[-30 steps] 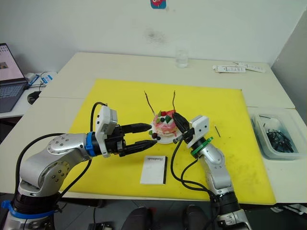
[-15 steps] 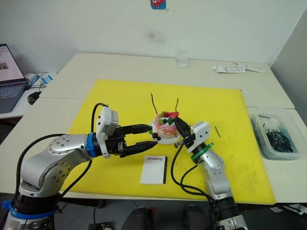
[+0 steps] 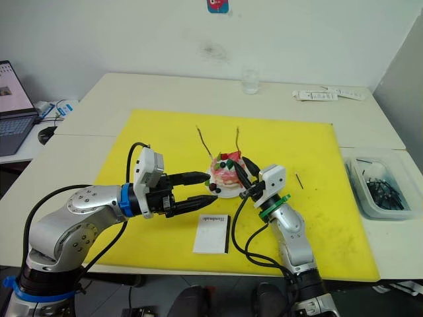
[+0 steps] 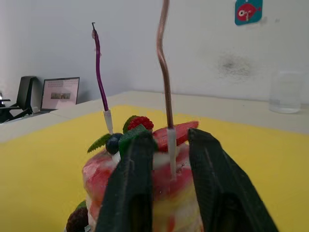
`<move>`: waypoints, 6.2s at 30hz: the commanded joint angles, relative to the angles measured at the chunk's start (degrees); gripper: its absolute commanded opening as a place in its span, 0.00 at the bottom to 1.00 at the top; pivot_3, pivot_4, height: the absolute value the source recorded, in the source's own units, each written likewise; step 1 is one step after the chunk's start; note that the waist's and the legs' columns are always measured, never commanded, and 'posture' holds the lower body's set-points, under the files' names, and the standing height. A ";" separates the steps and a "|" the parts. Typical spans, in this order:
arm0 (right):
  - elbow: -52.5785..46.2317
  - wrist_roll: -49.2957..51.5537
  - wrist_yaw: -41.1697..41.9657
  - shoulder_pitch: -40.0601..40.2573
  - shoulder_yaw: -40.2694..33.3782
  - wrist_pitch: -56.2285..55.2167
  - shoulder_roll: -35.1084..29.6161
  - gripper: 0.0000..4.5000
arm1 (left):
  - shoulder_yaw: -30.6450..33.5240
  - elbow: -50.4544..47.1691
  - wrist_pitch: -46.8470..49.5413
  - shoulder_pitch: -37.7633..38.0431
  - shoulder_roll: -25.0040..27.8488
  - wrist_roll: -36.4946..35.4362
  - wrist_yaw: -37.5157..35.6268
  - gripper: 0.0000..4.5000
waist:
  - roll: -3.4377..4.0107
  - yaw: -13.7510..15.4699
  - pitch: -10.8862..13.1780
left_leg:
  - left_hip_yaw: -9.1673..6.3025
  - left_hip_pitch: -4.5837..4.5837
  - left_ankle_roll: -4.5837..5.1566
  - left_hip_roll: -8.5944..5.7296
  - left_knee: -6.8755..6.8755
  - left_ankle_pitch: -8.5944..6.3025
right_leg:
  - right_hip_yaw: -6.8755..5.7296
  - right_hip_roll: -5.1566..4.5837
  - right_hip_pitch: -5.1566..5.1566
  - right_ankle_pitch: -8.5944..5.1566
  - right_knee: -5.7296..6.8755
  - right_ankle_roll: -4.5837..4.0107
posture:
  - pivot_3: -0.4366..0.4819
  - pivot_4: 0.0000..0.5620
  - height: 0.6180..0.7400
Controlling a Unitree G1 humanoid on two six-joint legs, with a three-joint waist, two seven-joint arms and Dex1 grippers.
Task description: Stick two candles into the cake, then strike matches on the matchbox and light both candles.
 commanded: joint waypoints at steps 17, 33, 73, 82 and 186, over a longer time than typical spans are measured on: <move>-33.66 11.08 6.68 6.35 -8.51 34.93 -27.02 0.69 | 14.64 4.55 30.80 5.93 17.23 -21.99 -3.25 0.74 | 0.04 -0.49 0.05 | 0.07 0.04 0.00 0.07 -0.05 0.00 | 0.00 -0.22 -0.05 -0.16 0.01 0.18 | 0.48 0.27 1.00; -37.56 13.09 23.04 4.11 3.02 45.98 -44.15 0.01 | 9.93 15.98 50.59 -0.65 6.94 -27.45 8.90 0.74 | -0.04 0.16 0.07 | -0.05 0.01 0.01 -0.04 -0.05 -0.01 | -0.12 -0.22 0.00 -0.24 -0.04 0.07 | 0.48 0.27 1.00; -27.30 1.50 29.23 -11.02 22.33 46.84 -33.42 0.01 | 9.66 18.81 51.72 0.76 -6.20 -25.86 19.97 0.74 | -0.07 0.39 0.00 | 0.00 0.00 0.01 -0.26 0.04 0.00 | -0.18 -0.79 0.09 -0.15 -0.04 0.25 | 0.48 0.27 1.00; -24.87 0.84 29.58 -11.98 22.15 45.44 -31.64 0.01 | 9.45 18.37 51.72 0.72 -6.59 -25.60 19.63 0.74 | -0.07 0.44 0.00 | 0.03 0.01 0.01 -0.37 0.06 0.01 | -0.18 -0.83 0.10 -0.12 -0.05 0.32 | 0.48 0.27 1.00; -21.57 -0.39 30.33 -12.55 23.95 49.18 -26.44 0.00 | 5.30 16.86 47.47 4.04 -4.96 -16.57 18.61 0.37 | -0.01 0.28 -0.04 | -0.07 0.14 0.01 -0.16 -0.09 0.01 | -0.20 -0.90 0.11 -0.18 -0.09 0.28 | 0.48 0.27 1.00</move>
